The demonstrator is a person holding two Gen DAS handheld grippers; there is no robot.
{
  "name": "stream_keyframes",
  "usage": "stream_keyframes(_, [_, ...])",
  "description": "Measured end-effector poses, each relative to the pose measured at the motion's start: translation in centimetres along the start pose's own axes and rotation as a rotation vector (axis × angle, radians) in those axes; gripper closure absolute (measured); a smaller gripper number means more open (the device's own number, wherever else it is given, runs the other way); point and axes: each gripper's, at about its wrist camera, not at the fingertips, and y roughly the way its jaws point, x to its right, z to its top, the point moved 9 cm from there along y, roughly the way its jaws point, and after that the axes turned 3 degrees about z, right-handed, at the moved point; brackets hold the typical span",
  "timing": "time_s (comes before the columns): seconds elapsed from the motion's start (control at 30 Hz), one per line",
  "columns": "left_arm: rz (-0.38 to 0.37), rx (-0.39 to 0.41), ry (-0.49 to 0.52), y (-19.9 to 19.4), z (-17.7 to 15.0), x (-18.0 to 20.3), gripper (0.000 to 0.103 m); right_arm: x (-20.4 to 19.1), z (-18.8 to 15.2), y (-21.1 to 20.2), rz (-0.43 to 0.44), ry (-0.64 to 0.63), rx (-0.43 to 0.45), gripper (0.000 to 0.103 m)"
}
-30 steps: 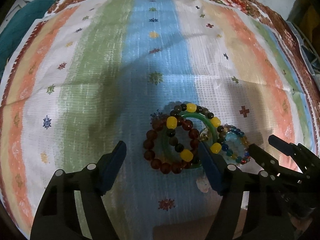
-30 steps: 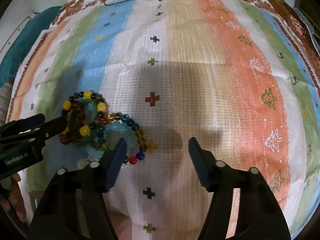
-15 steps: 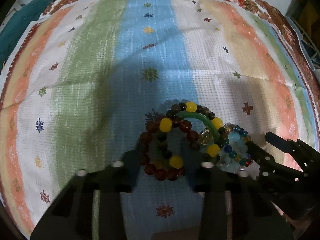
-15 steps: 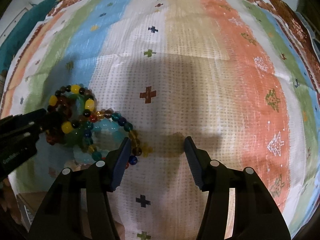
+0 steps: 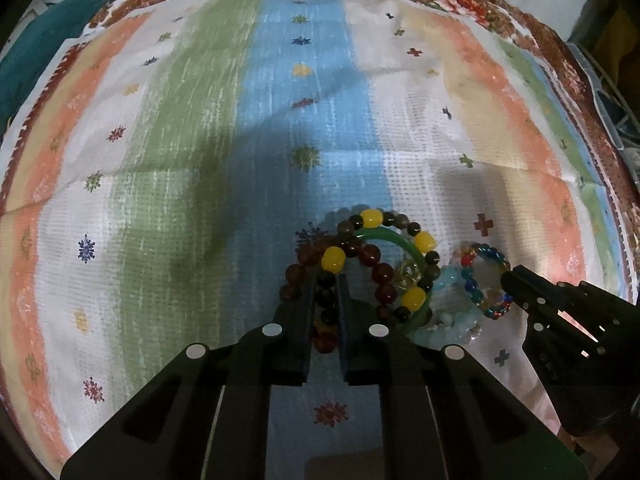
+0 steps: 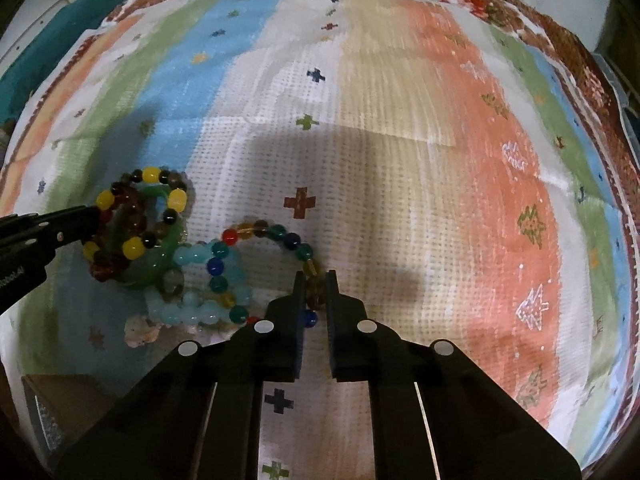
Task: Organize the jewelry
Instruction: 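Grasp the yellow-and-black bead bracelet with left tool while right tool grasps multicolour bead bracelet, then carry both held bracelets over the silver tin box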
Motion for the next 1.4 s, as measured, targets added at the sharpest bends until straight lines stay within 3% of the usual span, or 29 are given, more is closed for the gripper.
stream_keyframes(0.63, [0.002, 0.133, 0.052, -6.5, 0.6, 1.5, 0.093, -1.4, 0.5, -5.9, 0.044, -0.061, 0.119, 0.093])
stream_keyframes(1.4, [0.021, 0.201, 0.055, -11.0, -1.5, 0.4, 0.093, -1.6, -0.6, -11.3, 0.069, -0.03, 0.225, 0.093])
